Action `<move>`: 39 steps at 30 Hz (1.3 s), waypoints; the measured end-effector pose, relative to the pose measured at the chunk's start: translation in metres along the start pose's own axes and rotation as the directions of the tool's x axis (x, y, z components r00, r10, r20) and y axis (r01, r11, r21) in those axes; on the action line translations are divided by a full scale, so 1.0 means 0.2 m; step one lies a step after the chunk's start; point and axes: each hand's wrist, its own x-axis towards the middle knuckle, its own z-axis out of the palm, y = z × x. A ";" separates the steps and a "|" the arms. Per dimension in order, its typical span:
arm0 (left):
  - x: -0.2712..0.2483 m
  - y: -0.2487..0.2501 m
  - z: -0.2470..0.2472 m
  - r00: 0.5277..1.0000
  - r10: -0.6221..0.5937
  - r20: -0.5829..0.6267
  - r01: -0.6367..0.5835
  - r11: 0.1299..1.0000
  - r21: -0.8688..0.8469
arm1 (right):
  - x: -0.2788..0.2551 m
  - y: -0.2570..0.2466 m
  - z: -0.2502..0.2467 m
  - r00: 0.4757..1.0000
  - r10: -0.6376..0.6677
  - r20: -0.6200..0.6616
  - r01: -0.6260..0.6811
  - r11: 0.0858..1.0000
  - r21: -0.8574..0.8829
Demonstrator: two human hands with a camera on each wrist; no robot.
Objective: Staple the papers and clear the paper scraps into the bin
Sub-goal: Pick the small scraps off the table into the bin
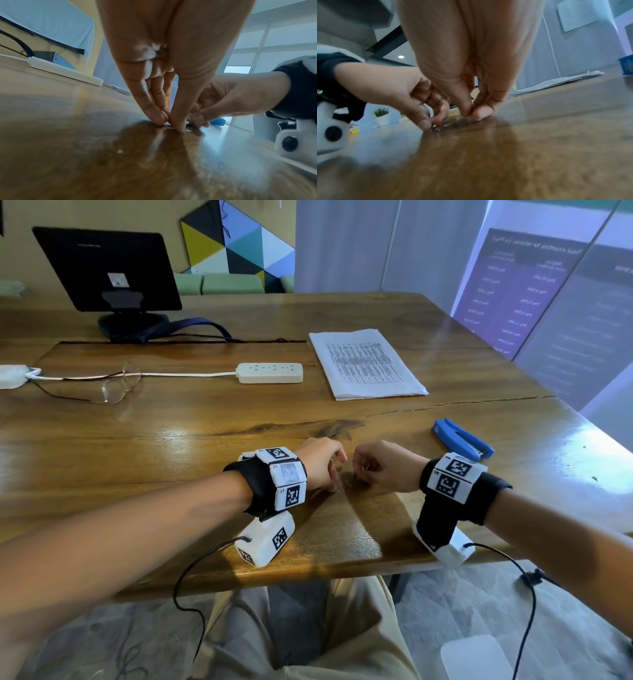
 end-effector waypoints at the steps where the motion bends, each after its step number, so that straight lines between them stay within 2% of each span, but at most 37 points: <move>1: 0.01 0.01 0.00 1.000 -0.001 -0.007 0.001 1.000 -0.003 | 0.00 0.00 0.01 1.000 0.002 0.000 -0.002 1.000 -0.016; 7: 0.04 0.03 0.01 0.998 -0.022 -0.060 0.018 0.998 -0.065 | 0.00 -0.02 0.01 0.999 0.024 -0.040 -0.028 0.995 -0.099; 10: 0.02 0.02 0.02 0.998 -0.022 -0.061 0.016 0.996 -0.091 | -0.02 0.02 -0.01 0.996 0.064 -0.055 -0.068 0.995 -0.076; 14: -0.01 0.06 0.03 0.998 0.050 -0.035 -0.050 0.999 0.015 | -0.02 0.03 -0.01 0.994 0.091 -0.062 -0.095 0.994 -0.055; 18: 0.00 0.08 0.02 0.992 0.109 -0.059 -0.105 0.992 0.074 | -0.02 0.02 -0.02 0.993 0.105 -0.059 -0.107 0.994 -0.029; 25: 0.02 0.08 0.05 0.993 0.084 -0.087 -0.077 0.993 0.088 | -0.05 0.09 -0.03 0.985 0.130 -0.114 -0.126 0.991 0.042; 39: 0.04 0.10 0.04 0.985 0.103 -0.137 -0.068 0.969 0.236 | -0.05 0.05 0.00 0.987 0.117 -0.107 -0.111 0.992 0.060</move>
